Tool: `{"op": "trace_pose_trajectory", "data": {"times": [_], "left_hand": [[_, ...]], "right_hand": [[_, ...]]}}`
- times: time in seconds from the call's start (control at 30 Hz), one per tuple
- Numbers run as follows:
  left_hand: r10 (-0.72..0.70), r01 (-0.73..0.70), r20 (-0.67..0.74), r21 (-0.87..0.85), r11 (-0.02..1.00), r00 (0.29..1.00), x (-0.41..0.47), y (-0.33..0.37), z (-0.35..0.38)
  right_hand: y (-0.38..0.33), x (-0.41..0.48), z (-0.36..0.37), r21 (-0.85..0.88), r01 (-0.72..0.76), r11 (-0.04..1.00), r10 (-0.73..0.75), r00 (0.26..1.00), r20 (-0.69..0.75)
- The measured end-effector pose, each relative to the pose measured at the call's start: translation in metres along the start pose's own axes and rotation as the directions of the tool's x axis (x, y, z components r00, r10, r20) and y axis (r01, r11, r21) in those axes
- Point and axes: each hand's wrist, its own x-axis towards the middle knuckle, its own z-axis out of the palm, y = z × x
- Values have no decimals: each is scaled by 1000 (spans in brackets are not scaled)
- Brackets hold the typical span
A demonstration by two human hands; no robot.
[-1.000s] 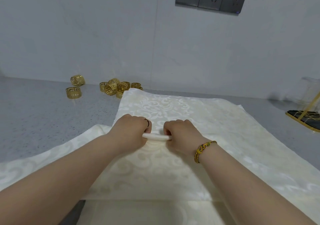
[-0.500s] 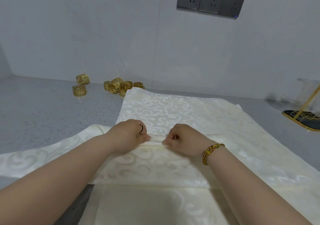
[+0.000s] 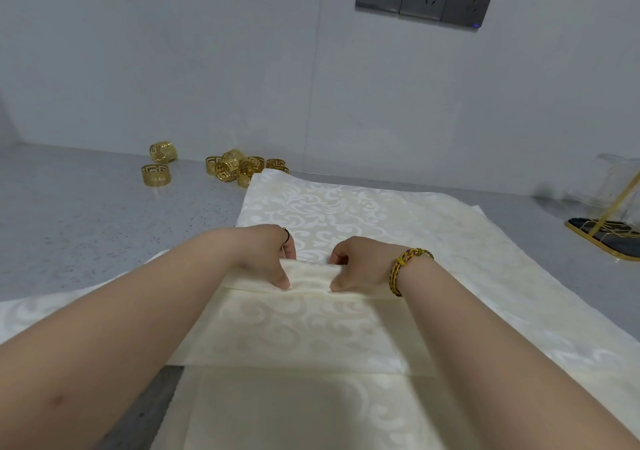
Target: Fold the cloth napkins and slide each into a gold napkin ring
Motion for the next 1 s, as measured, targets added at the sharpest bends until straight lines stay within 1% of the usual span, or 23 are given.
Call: {"op": "trace_pose_trajectory", "data": {"times": [0.1,0.2,0.27,0.33,0.4,0.5,0.57,0.67,0.73,0.77,0.8,0.9,1.0], "left_hand": [[44,-42,-58,37,998,997,-5,1,3],[76,-40,-210,172,984,975,-20,5,10],[160,-56,-344,294,954,925,-29,6,18],[243,-83,-423,363,928,873,-39,6,27],[300,-110,-435,410,906,849,-48,6,34],[301,-112,-395,436,893,868,-56,5,42],[277,-121,-371,392,912,886,-60,2,43],[194,-145,-302,176,974,934,-68,-3,44],[118,-137,-259,-55,989,959,-75,-5,41],[82,-122,-235,-163,979,969,-77,-5,40],[62,-110,-214,-219,969,975,-77,-6,38],[67,-97,-182,-159,983,981,-70,-9,36],[75,-98,-178,-125,987,981,-63,-8,32]], "right_hand": [[-1,-5,3,-17,28,999,-29,999,-46],[-4,-15,12,-96,65,993,-80,984,-159],[-5,-22,19,-179,95,979,-139,956,-257],[-5,-31,27,-231,121,965,-193,928,-319],[-5,-38,34,-268,155,951,-244,909,-338],[-5,-45,42,-299,183,936,-283,899,-335],[-5,-48,44,-297,177,938,-269,914,-305],[-2,-50,45,-214,187,959,-236,943,-234],[1,-52,42,-78,201,976,-213,957,-196],[2,-54,40,8,196,981,-191,964,-183],[3,-56,38,93,184,979,-166,971,-173],[6,-57,36,264,141,954,-97,980,-173],[6,-52,35,307,145,941,-94,980,-174]]}}
